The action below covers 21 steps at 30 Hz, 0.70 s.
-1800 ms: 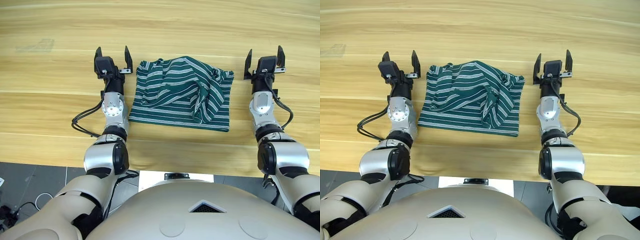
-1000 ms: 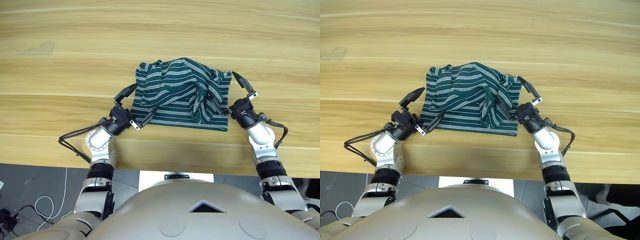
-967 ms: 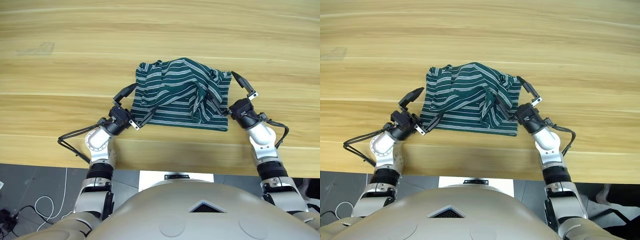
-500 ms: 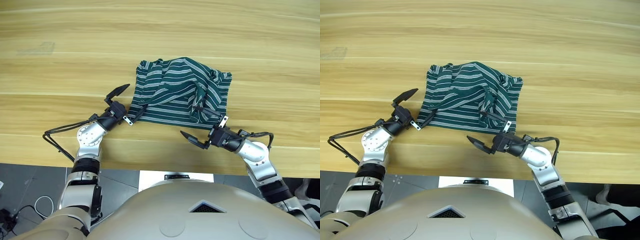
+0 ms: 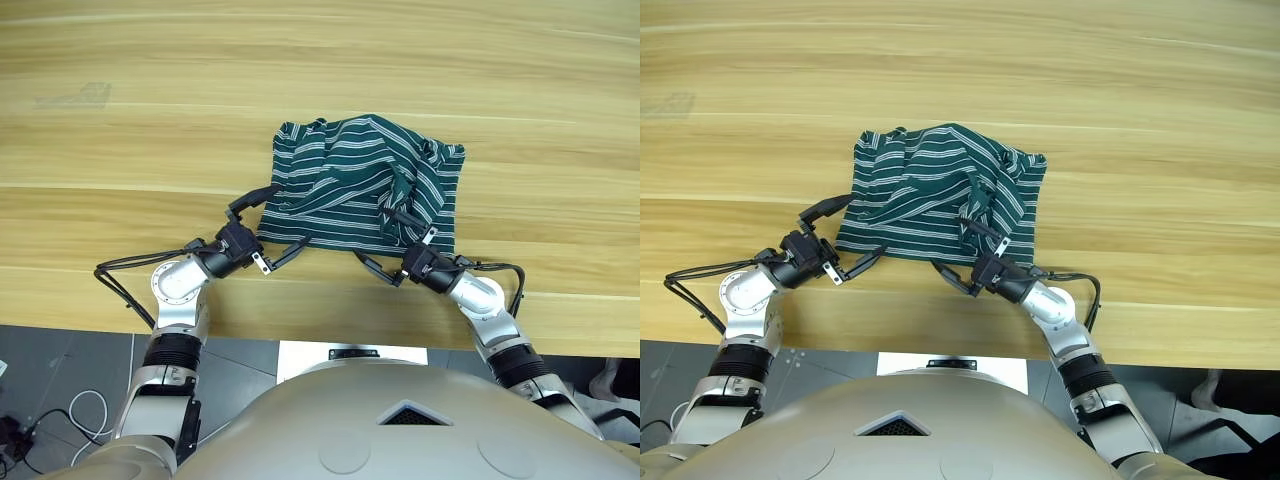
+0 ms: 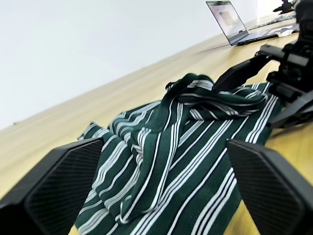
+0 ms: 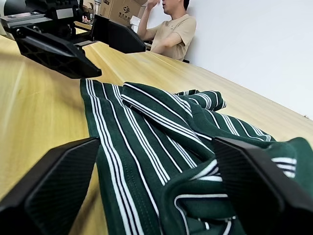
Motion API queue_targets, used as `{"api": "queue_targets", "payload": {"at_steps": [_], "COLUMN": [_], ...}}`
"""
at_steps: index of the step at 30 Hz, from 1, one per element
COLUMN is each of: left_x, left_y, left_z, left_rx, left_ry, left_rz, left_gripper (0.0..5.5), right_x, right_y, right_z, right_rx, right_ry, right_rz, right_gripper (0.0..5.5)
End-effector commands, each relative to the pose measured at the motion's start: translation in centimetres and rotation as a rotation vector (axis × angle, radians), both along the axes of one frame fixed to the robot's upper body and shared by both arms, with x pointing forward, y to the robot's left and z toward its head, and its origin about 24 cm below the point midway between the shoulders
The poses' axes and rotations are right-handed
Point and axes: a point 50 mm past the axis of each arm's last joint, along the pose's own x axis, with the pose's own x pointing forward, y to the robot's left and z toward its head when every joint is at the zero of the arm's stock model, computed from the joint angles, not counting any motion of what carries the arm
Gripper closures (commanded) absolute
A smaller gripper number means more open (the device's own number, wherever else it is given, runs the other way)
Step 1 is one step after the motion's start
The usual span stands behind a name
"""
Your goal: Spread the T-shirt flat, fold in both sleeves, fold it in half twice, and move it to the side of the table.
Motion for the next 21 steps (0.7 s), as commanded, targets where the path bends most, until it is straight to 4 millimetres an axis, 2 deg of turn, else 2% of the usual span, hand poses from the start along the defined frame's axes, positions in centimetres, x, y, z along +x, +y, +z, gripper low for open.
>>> {"api": "queue_targets", "payload": {"at_steps": [1, 10, 16, 21], "left_x": [1.3, 1.4, 1.1, 0.8], "left_y": [0.9, 1.1, 0.9, 0.9], "left_z": [-0.4, -1.0, -1.1, -1.1], "left_rx": [0.082, 0.185, 0.188, 0.191], "left_ry": [0.042, 0.056, 0.054, 0.055], "left_rz": [0.082, 0.089, 0.078, 0.076], "left_gripper": [0.87, 0.87, 0.87, 0.87], "right_x": [0.0, -1.6, -2.1, -2.2], "right_y": [0.3, 0.0, -3.1, -3.4], "right_z": [0.2, 0.4, 0.1, -0.7], "right_rx": [0.025, 0.089, 0.109, 0.148], "right_ry": [-0.009, 0.036, 0.102, 0.186], "right_rz": [0.008, 0.019, -0.056, -0.106], "right_gripper": [1.28, 1.28, 1.28, 1.28]}}
